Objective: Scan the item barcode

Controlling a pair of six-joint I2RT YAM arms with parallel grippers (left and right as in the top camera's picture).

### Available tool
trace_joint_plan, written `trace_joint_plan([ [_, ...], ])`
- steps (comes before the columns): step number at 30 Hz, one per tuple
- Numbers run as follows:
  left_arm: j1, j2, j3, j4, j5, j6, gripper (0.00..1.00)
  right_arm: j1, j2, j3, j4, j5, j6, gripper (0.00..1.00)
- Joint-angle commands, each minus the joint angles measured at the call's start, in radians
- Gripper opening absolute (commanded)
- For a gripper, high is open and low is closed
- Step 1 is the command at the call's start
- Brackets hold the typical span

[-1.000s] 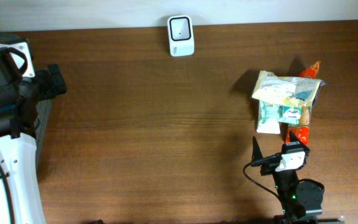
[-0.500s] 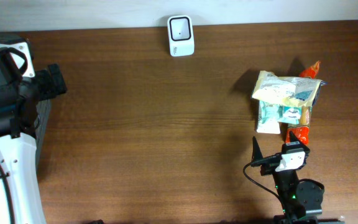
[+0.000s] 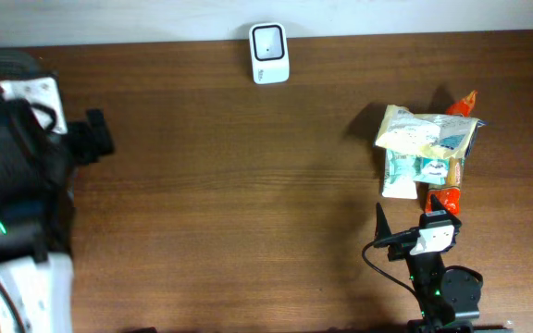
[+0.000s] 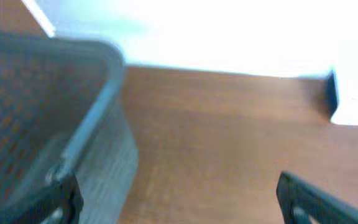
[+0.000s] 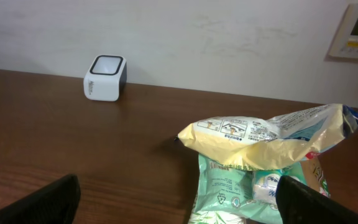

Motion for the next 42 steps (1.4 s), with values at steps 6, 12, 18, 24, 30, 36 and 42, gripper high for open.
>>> trace_joint_plan([
  [6, -0.109, -0.541, -0.778, 0.647, 0.112, 0.092, 0.99, -0.003, -0.01, -0.008, -0.001, 0.013, -0.003, 0.99],
  [12, -0.109, -0.885, -1.15, 0.826, 0.115, 0.12, 0.99, -0.003, -0.01, -0.008, -0.001, 0.013, -0.003, 0.99],
  [18, -0.109, -1.096, -1.3, 0.784, 0.114, 0.152, 0.99, -0.003, -0.01, -0.008, -0.001, 0.013, -0.003, 0.99],
  [24, -0.109, -1.124, -1.3, 0.598, 0.083, 0.154, 0.99, -0.003, -0.01, -0.008, -0.001, 0.013, -0.003, 0.99],
  [30, -0.108, -1.123, -1.3, 0.6, 0.085, 0.154, 0.99, -0.003, -0.008, -0.008, -0.001, 0.013, -0.003, 0.99],
  [36, -0.108, -1.123, -1.3, 0.6, 0.085, 0.154, 0.99, -0.003, -0.008, -0.008, -0.001, 0.013, -0.003, 0.99],
  [42, -0.108, -1.123, -1.3, 0.6, 0.085, 0.154, 0.99, -0.003, -0.008, -0.008, -0.001, 0.013, -0.003, 0.99],
])
